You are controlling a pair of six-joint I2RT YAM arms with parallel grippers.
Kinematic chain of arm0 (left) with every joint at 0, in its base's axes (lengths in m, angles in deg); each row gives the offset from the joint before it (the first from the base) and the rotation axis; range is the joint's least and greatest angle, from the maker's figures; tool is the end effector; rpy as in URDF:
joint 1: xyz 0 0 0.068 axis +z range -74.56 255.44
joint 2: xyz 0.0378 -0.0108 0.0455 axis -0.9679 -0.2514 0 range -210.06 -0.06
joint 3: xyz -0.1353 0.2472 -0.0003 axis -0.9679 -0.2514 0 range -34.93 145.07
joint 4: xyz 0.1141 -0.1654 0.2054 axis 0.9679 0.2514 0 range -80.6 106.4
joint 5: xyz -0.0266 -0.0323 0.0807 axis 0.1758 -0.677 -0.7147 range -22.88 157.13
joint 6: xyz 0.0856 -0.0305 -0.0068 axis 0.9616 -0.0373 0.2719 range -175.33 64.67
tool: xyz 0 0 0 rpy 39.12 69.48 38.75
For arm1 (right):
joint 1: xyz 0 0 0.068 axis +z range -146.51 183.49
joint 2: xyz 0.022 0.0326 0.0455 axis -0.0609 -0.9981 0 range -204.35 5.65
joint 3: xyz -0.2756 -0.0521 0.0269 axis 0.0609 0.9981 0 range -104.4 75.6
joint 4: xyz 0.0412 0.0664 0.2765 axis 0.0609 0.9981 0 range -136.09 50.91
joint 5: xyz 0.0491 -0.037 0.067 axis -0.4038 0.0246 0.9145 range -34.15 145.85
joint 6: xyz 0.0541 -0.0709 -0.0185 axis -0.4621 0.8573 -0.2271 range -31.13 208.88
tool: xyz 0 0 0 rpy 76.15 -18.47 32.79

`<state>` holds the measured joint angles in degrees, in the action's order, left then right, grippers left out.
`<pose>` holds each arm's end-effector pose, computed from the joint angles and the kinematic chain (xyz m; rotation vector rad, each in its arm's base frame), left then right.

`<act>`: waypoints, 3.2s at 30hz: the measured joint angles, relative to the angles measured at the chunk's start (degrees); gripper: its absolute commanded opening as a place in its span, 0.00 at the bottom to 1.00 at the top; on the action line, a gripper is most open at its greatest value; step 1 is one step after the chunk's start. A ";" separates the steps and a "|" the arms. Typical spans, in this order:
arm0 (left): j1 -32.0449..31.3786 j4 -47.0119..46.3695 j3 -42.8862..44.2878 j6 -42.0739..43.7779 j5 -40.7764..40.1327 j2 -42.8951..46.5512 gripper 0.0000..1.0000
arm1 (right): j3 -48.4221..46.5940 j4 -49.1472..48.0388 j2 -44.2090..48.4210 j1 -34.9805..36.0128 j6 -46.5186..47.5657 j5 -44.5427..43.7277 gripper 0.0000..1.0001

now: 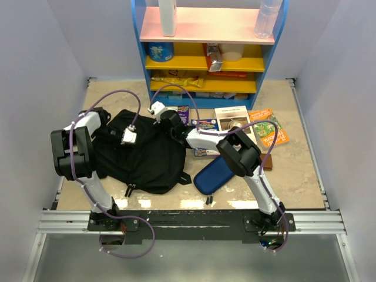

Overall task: Pack the student bag
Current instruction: Unzip the student bag at the center of the board.

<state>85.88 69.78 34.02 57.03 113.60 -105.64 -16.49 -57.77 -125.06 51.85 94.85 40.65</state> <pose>0.3370 0.0020 0.1331 1.8333 1.5686 -0.6256 0.4045 0.4227 0.1283 -0.7759 1.8745 0.1970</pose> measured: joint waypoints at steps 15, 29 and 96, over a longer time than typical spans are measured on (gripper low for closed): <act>-0.35 4.33 -0.33 0.09 -1.25 4.98 0.00 | -2.64 3.69 -0.48 0.00 0.20 -0.48 0.00; 7.72 10.29 -11.34 1.05 -8.66 13.88 0.00 | -9.70 10.80 -3.67 0.35 -2.16 -5.09 0.00; -1.75 -5.73 -13.40 -9.94 9.60 11.30 0.43 | -2.32 14.86 9.05 7.87 -43.10 5.49 0.65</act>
<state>84.13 64.05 20.62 47.08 123.20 -94.34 -18.81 -42.91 -116.01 59.72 51.75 46.13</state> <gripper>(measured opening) 0.434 0.680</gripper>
